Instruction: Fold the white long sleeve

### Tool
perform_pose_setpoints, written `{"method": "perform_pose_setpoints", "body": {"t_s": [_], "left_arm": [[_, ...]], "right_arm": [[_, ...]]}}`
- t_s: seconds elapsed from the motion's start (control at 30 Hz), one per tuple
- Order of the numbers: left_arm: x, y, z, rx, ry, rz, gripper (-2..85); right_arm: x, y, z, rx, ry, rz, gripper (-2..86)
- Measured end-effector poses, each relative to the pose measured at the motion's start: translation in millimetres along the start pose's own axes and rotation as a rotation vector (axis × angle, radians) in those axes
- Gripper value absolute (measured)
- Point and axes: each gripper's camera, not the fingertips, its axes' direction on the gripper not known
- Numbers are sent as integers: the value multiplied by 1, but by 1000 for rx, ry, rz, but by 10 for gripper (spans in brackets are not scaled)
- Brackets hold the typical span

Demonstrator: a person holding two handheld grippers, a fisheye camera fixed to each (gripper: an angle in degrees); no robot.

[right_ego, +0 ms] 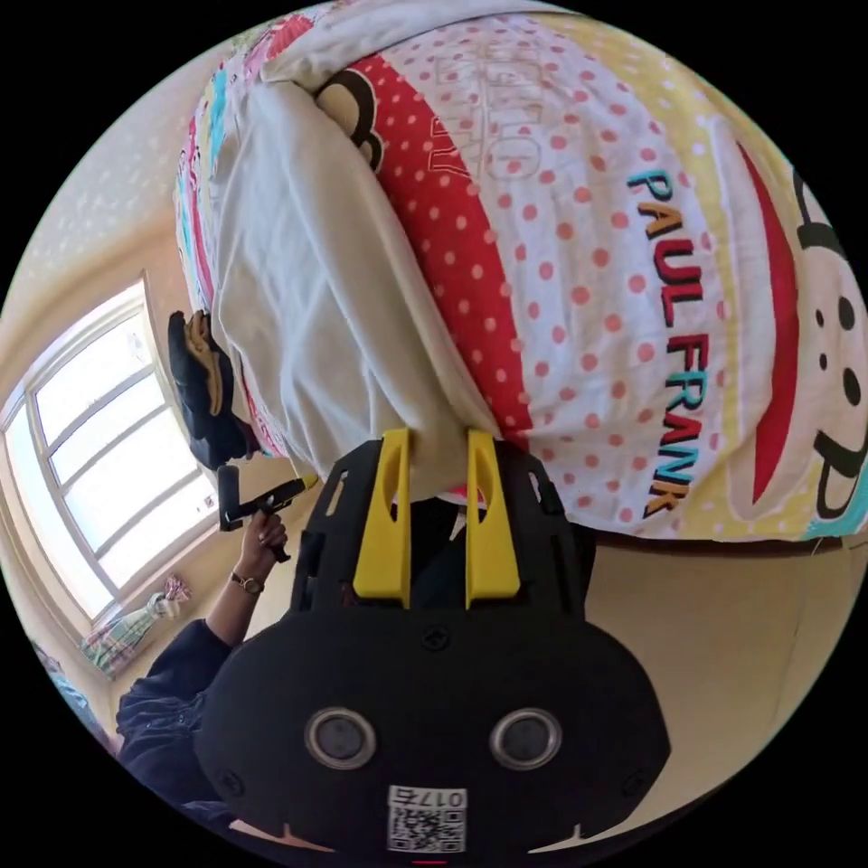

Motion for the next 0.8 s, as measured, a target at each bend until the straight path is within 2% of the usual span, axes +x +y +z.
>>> {"method": "perform_pose_setpoints", "body": {"t_s": [0.1,0.17,0.27,0.37,0.43,0.53,0.6,0.67,0.8], "left_arm": [[-2,23,-16,26,50,56,44],[-3,39,-27,43,78,82,42],[-3,64,-22,-54,148,133,41],[-10,88,2,-143,41,60,43],[-23,103,24,-161,-49,-93,50],[-42,124,33,-92,21,-285,57],[-50,138,29,-25,114,-357,59],[-57,149,20,31,142,-416,59],[-60,164,0,45,88,-471,58]], "right_arm": [[-14,8,-25,-56,7,-94,47],[-27,32,-58,-79,126,-237,39],[-26,75,-94,-108,186,-322,34],[-9,116,-91,-202,213,-350,32],[14,128,-63,-320,184,-299,31],[55,131,-35,-411,120,-143,28],[69,121,-56,-307,41,-67,34],[82,96,-108,-101,-25,16,45],[80,48,-178,99,151,68,59]]}}
